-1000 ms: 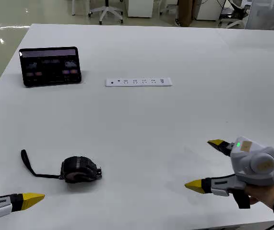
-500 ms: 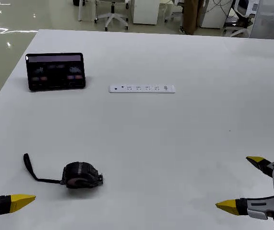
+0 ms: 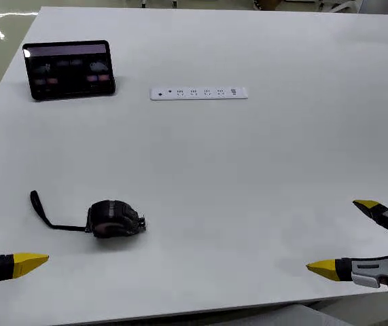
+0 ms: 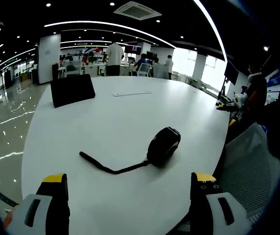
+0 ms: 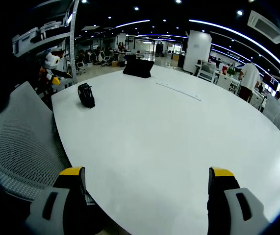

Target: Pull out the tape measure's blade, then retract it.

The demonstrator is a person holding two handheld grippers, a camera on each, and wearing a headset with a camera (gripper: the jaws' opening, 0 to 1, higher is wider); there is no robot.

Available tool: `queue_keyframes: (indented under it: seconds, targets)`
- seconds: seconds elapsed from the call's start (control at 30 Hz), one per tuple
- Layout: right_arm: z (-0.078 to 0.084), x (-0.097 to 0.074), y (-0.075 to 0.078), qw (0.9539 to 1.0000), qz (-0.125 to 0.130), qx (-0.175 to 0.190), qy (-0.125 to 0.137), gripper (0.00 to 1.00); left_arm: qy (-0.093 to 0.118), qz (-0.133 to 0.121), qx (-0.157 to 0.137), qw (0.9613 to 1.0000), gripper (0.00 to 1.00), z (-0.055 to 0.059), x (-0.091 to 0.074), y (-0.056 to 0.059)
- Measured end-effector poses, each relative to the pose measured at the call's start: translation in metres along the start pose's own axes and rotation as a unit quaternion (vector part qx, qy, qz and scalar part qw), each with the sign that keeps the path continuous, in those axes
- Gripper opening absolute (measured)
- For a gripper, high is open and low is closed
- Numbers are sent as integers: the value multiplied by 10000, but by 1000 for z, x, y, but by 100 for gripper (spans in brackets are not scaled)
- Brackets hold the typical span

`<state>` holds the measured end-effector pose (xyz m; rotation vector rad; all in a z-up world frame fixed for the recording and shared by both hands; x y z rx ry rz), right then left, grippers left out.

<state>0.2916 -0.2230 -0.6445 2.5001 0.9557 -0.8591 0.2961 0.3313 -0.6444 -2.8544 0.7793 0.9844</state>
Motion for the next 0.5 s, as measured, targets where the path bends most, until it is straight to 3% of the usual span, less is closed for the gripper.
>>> queue_keyframes:
  seconds: [0.1,0.5]
  targets:
    - [0,1,0,10000,-21,9,-27,100,-121,98,-103,9998,100,6,1,1]
    - [-3,2,7,10000,38,1,-47,100,-55,117,-33,9999,100,0,1,1]
Point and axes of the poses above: the centre of the closed fingertips' face, and the gripper's own axes: x roughly forward along the fingers, y roughly to its right, z roughly out of its underside, the point moved 4 cm from there along -x, roughly backward along the fingers
